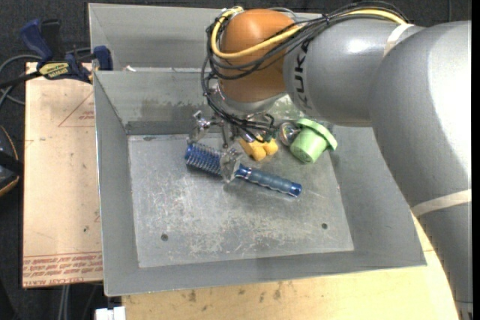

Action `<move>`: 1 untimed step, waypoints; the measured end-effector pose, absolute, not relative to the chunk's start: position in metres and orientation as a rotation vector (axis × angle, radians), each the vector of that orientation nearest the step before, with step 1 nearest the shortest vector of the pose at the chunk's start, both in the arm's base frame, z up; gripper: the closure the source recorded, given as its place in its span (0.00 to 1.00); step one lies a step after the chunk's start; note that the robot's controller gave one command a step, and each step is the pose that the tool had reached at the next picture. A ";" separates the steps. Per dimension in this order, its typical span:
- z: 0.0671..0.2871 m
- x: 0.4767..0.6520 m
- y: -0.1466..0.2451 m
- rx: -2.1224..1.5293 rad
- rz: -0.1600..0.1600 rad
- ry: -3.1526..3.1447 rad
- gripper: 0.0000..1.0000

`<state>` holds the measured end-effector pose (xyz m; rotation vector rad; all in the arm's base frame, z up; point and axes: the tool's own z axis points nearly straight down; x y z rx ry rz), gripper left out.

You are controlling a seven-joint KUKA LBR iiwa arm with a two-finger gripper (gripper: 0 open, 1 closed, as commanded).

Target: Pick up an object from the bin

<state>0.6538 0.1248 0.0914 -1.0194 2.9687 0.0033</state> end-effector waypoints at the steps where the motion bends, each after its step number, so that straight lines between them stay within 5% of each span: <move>1: 0.092 0.654 0.125 -1.021 0.004 2.969 1.00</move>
Offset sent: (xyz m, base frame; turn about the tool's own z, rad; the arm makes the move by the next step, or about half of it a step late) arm 0.0000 0.0000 0.0000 0.0000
